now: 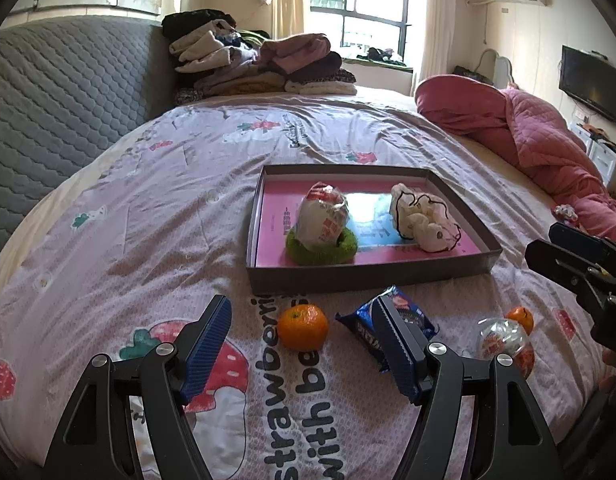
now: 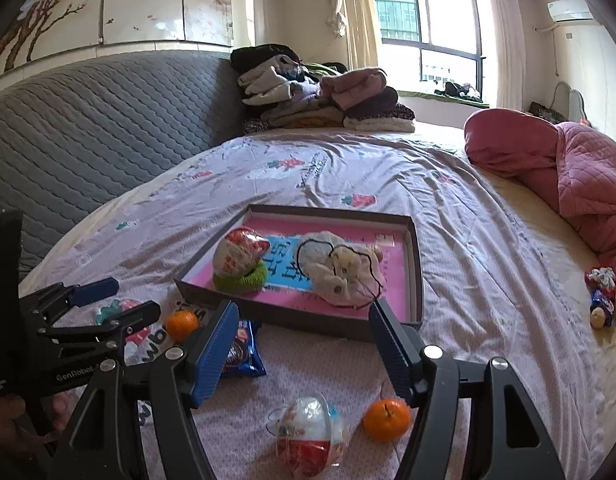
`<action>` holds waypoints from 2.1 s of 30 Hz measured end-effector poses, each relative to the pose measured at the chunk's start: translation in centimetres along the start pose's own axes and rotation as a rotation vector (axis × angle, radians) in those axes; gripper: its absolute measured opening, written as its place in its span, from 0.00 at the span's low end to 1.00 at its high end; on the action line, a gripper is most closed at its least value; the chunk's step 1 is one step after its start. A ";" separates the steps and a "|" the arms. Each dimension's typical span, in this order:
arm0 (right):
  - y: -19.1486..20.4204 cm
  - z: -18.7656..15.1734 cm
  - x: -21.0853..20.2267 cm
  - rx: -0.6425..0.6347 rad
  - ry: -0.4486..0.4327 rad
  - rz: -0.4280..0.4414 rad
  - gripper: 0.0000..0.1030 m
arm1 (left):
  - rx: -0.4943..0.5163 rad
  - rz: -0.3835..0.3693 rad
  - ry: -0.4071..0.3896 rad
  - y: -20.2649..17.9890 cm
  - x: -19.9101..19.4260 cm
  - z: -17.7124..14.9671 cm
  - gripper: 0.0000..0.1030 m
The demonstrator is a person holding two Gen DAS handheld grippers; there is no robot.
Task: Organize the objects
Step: 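Move both open tools toward the orange, Oreo pack and clear candy egg, then close the right tool on the clear red-filled candy egg while the left tool nears the orange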
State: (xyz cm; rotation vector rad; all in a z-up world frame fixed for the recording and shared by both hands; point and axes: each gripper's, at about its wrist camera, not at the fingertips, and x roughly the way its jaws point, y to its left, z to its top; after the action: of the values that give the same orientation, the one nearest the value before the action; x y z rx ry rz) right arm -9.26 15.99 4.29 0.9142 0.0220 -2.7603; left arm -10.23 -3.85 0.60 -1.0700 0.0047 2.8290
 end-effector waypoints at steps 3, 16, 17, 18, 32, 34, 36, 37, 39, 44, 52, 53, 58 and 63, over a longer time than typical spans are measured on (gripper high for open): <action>0.0 -0.7 0.2 0.003 0.015 -0.003 0.65 | 0.002 0.005 0.011 0.1 0.1 -0.5 0.72; 0.4 -3.5 0.5 0.009 0.058 -0.022 0.65 | 0.029 0.001 0.072 0.4 1.1 -2.7 0.72; 0.5 -3.9 0.5 0.014 0.062 -0.021 0.65 | 0.028 -0.001 0.076 0.4 1.1 -2.9 0.72; 0.6 -4.1 0.5 0.016 0.065 -0.022 0.65 | 0.029 0.000 0.079 0.5 1.1 -3.0 0.72; 1.0 -6.8 0.9 -0.003 0.120 -0.049 0.65 | 0.040 -0.009 0.084 0.5 0.8 -3.7 0.72; 1.0 -7.0 1.2 0.002 0.133 -0.054 0.65 | 0.039 -0.012 0.084 0.6 1.0 -3.7 0.72; 0.9 -7.3 1.4 0.006 0.140 -0.056 0.65 | 0.039 -0.015 0.081 0.6 1.0 -3.8 0.72; 0.9 -7.3 1.4 0.009 0.143 -0.060 0.65 | 0.040 -0.019 0.078 0.7 1.2 -3.8 0.72; 0.7 -7.5 1.5 0.012 0.144 -0.065 0.65 | 0.037 -0.031 0.085 0.7 1.5 -3.9 0.72; 0.5 -7.5 1.7 0.024 0.141 -0.074 0.65 | 0.039 -0.030 0.084 0.8 2.5 -4.2 0.72; 0.5 -7.9 2.4 0.028 0.160 -0.073 0.65 | 0.046 -0.011 0.075 1.2 3.5 -4.2 0.72; 0.6 -7.9 2.4 0.025 0.161 -0.070 0.65 | 0.046 -0.010 0.075 1.2 3.8 -4.2 0.72; 1.2 -8.2 2.8 0.007 0.169 -0.069 0.64 | 0.039 -0.008 0.076 1.6 4.7 -4.1 0.72; 1.4 -8.6 3.4 -0.003 0.187 -0.076 0.61 | 0.043 -0.010 0.074 1.7 5.4 -4.0 0.72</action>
State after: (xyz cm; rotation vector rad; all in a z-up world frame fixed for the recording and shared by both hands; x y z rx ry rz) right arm -6.57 14.64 -4.55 1.1916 0.0944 -2.7316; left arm -11.84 -5.14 -6.05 -1.1608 0.0657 2.7655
